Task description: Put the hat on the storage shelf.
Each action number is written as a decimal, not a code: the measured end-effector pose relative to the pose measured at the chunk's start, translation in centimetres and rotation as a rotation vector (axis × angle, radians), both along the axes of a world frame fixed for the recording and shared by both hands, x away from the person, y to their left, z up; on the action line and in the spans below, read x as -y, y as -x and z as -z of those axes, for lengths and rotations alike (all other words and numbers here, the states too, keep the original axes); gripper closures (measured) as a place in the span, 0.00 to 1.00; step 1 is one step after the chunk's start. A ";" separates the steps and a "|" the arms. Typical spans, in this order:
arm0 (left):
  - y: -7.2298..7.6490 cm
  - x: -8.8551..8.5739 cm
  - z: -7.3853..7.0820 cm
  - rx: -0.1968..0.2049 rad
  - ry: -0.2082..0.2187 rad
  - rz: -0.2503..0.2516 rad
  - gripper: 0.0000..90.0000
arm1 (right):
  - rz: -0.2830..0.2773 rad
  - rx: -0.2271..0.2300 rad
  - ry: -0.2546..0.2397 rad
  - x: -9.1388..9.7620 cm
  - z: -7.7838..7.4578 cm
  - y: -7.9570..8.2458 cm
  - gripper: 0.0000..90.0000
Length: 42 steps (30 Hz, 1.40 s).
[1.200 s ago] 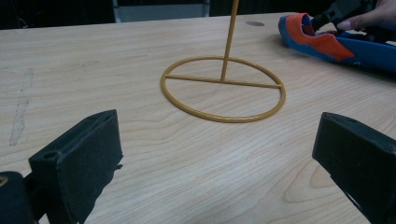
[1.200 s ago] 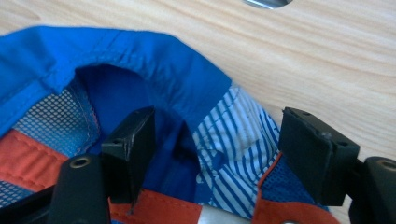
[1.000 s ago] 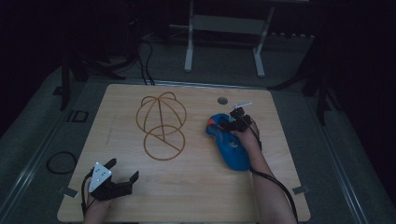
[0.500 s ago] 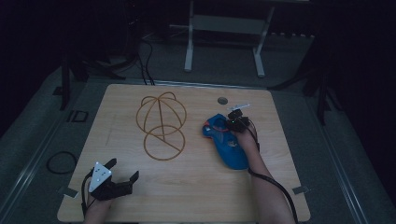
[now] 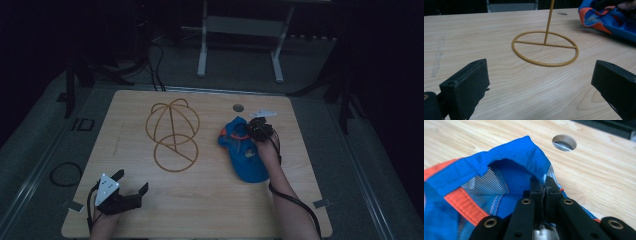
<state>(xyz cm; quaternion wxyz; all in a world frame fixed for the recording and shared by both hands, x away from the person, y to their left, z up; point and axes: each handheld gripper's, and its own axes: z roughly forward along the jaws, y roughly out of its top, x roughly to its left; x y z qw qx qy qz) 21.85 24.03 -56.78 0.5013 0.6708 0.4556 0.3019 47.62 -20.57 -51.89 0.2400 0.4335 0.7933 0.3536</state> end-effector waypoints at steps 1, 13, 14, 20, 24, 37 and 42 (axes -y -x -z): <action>0.0 0.0 0.0 -0.002 0.000 -0.002 0.02 | 0.003 0.004 -0.006 0.1 -0.3 0.2 0.97; 0.2 0.2 -0.1 0.055 -0.015 -0.009 0.04 | -0.005 0.090 -0.080 1.2 -3.7 2.7 0.97; 0.2 0.2 -0.1 0.055 -0.011 -0.013 0.04 | -0.010 0.093 -0.088 1.3 -4.0 2.9 0.97; 0.2 0.3 -0.2 0.026 0.003 -0.023 0.04 | -0.030 0.124 -0.106 1.5 -5.7 4.0 0.97; 0.2 0.8 -0.5 0.019 -0.033 -0.013 0.04 | -0.039 0.160 -0.129 1.8 -7.1 5.1 0.97; 1.1 3.1 -4.2 0.023 0.015 0.081 0.04 | -0.083 0.269 -0.158 3.2 -11.4 9.1 0.97; 1.6 4.0 -6.5 0.034 0.058 0.102 0.04 | -0.100 0.315 -0.163 3.2 -12.8 10.6 0.97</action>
